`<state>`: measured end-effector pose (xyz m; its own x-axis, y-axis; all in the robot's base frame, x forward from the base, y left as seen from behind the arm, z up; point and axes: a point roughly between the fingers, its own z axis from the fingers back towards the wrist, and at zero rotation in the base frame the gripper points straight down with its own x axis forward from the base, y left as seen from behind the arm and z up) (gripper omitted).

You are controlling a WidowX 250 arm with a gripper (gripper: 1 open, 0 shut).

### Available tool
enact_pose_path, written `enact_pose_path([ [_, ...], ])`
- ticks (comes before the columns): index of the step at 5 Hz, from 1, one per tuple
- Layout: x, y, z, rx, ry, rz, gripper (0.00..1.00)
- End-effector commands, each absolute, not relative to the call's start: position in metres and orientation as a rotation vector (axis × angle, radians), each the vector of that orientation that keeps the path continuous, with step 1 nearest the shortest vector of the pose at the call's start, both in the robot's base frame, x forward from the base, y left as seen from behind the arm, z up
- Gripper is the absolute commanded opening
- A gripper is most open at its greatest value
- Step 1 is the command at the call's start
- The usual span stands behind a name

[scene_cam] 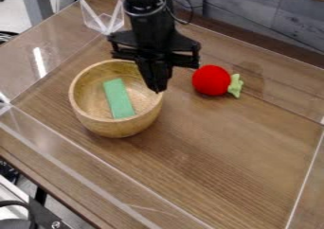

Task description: Remove the green stick from the brown bowl and put it on the table

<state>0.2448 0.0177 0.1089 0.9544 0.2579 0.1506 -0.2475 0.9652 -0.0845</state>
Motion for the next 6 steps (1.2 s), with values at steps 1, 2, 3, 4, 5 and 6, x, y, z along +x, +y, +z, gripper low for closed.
enact_pose_path([
  [1, 0.239, 0.023, 0.106, -0.053, -0.18, 0.231, 0.0],
  [2, 0.237, 0.014, 0.095, -0.053, -0.173, 0.186, 0.0],
  [3, 0.233, -0.002, 0.087, -0.051, -0.167, 0.197, 0.0],
  [4, 0.229, -0.016, 0.075, -0.046, -0.156, 0.205, 0.0],
  [5, 0.232, -0.027, 0.069, -0.039, -0.148, 0.204, 0.0],
  [6, 0.234, -0.036, 0.066, -0.039, -0.141, 0.188, 0.0],
])
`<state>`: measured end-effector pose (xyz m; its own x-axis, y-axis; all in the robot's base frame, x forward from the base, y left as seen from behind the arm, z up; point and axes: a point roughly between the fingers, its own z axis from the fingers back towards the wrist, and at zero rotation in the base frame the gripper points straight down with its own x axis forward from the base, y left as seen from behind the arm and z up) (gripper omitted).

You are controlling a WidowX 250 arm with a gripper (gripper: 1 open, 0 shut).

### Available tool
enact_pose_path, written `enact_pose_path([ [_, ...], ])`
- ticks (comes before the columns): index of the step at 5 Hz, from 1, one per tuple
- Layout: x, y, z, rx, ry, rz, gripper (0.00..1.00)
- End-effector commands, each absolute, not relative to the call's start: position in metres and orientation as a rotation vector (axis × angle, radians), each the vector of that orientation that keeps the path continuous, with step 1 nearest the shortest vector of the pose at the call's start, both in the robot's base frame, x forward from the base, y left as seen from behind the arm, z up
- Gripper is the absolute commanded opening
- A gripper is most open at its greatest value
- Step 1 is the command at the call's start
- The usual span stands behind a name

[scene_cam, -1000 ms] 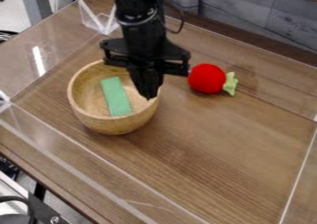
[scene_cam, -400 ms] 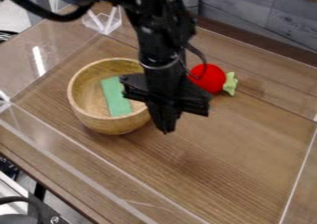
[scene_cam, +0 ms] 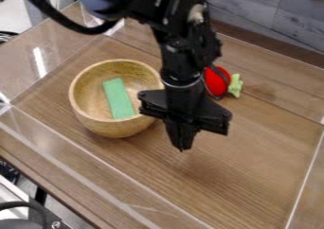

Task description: Remove the green stick from the brown bowl and put it on the table

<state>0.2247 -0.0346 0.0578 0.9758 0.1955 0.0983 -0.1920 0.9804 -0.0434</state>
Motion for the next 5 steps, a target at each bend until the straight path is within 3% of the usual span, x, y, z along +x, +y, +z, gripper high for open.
enact_pose_path([
  [1, 0.23, -0.041, 0.059, -0.048, -0.137, 0.179, 0.0],
  [2, 0.227, -0.047, 0.052, -0.058, -0.132, 0.182, 0.0],
  [4, 0.225, -0.048, 0.063, -0.08, -0.123, 0.174, 0.0],
  [5, 0.221, -0.039, 0.054, -0.092, -0.121, 0.175, 0.0],
])
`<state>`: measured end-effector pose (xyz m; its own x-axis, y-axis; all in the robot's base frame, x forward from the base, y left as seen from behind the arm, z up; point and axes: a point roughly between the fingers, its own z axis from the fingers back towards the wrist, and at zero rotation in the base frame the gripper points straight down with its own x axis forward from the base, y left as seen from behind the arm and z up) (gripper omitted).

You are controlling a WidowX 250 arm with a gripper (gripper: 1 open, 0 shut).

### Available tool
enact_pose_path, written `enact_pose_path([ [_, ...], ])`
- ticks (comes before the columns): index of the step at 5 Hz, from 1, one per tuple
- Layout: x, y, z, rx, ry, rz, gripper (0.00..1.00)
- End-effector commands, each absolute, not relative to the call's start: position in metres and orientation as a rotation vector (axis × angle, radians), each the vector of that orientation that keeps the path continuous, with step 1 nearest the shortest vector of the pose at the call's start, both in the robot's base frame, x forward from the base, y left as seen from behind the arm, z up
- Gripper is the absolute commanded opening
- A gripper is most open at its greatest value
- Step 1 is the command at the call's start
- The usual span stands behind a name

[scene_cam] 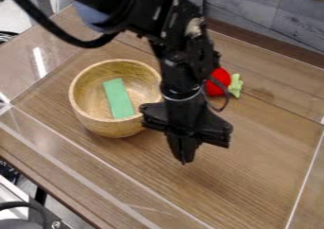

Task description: Remove the green stick from the brown bowl and put it on the table

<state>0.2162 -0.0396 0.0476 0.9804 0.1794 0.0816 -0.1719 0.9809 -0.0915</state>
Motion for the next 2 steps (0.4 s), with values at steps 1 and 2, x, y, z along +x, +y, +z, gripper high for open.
enact_pose_path([
  [1, 0.219, -0.032, 0.0428, -0.1, -0.116, 0.164, 0.0],
  [2, 0.2229, -0.0404, 0.0371, -0.101, -0.109, 0.154, 0.0],
])
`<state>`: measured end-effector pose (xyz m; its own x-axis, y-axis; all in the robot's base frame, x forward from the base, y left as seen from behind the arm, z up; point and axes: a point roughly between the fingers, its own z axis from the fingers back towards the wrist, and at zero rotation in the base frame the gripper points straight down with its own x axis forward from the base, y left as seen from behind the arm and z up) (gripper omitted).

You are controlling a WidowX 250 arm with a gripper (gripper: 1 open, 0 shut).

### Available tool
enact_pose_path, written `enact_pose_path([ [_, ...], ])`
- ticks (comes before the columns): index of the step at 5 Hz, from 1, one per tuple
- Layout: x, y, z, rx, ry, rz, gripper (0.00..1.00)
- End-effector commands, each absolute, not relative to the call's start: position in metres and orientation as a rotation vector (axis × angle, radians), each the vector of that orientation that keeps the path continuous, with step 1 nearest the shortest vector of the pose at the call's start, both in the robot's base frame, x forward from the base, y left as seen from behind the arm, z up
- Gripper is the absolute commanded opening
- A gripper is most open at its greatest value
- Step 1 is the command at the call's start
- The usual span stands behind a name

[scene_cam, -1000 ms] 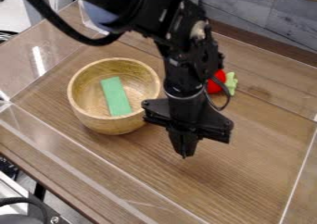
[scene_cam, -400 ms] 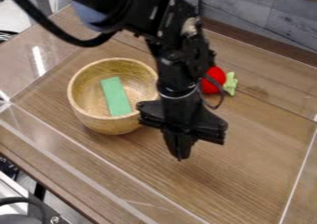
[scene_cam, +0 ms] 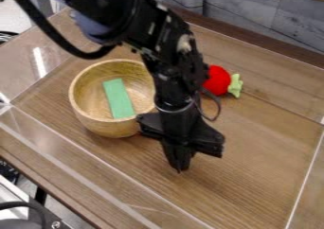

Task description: Remove the green stick from the brown bowl and put it on the table

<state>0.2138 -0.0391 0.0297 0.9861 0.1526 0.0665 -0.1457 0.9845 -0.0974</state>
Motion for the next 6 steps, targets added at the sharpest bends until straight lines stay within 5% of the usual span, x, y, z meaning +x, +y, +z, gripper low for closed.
enact_pose_path([
  [1, 0.219, -0.048, 0.026, -0.1, -0.104, 0.185, 0.0],
  [2, 0.216, -0.05, 0.023, -0.101, -0.1, 0.23, 1.0],
  [4, 0.214, -0.058, 0.023, -0.105, -0.094, 0.255, 1.0],
  [5, 0.213, -0.061, 0.023, -0.106, -0.094, 0.268, 0.0],
  [6, 0.214, -0.054, 0.023, -0.111, -0.087, 0.204, 1.0],
])
